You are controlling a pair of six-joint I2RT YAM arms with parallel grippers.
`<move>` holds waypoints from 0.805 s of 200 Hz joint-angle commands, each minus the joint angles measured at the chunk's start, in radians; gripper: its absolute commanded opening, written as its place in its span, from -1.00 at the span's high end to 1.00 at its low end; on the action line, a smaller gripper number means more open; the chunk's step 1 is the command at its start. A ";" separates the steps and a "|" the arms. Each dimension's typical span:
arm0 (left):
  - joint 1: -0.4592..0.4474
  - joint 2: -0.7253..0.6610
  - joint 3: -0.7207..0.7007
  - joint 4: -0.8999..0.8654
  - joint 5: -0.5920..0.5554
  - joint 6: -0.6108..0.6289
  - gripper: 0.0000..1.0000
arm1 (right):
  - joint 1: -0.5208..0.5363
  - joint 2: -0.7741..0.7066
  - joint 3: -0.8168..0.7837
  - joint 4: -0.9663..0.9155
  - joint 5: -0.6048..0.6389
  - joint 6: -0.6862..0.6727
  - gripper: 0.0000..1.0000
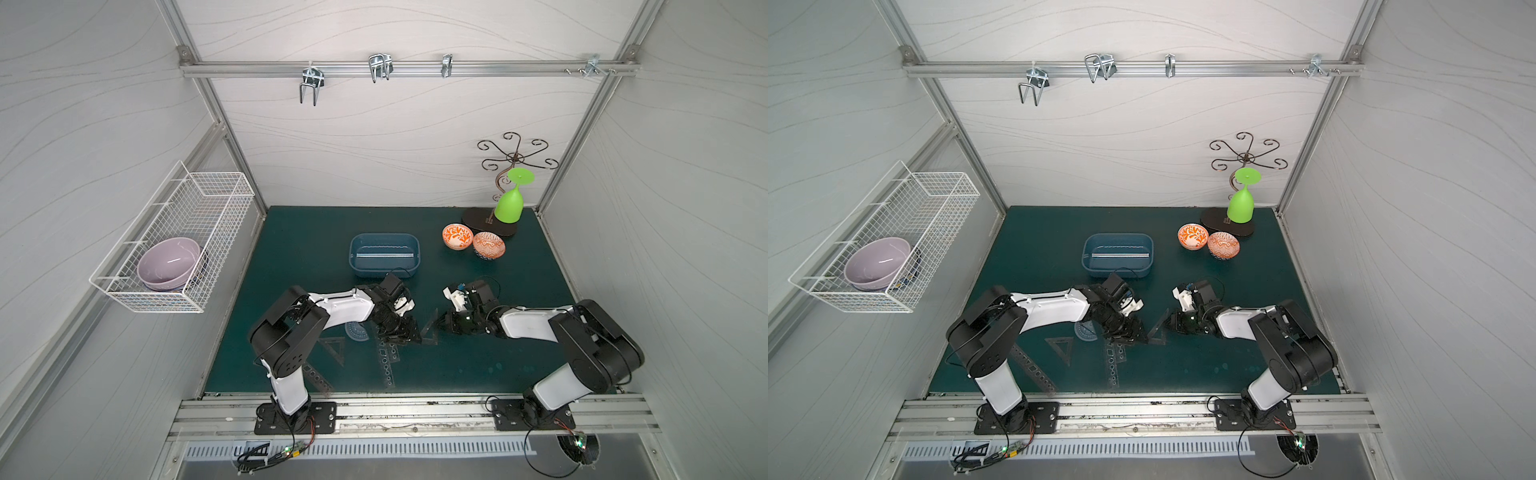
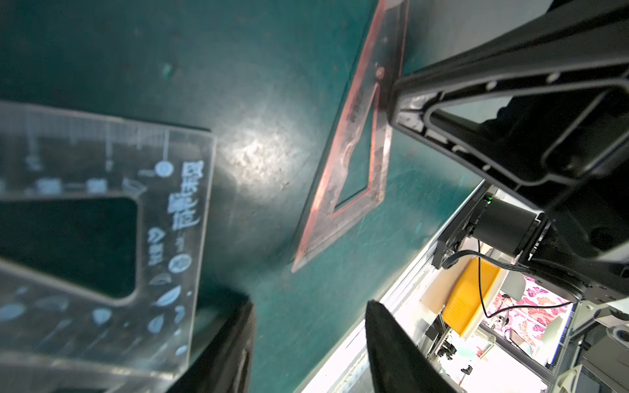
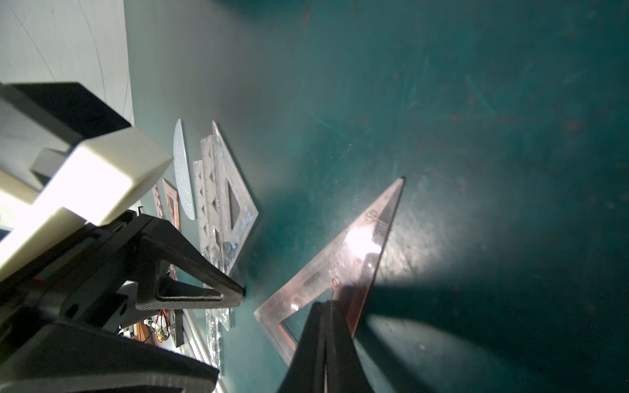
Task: Put the scattered rulers into the storage box
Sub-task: Pick up the ruler from the center of the board.
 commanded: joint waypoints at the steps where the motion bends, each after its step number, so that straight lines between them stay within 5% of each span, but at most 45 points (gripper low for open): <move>1: -0.007 0.047 0.000 0.024 -0.029 -0.004 -0.12 | -0.009 0.017 -0.034 -0.047 0.034 -0.015 0.83; 161: -0.012 0.092 0.008 0.036 -0.014 -0.014 0.02 | -0.013 0.007 -0.063 -0.056 0.046 -0.020 0.84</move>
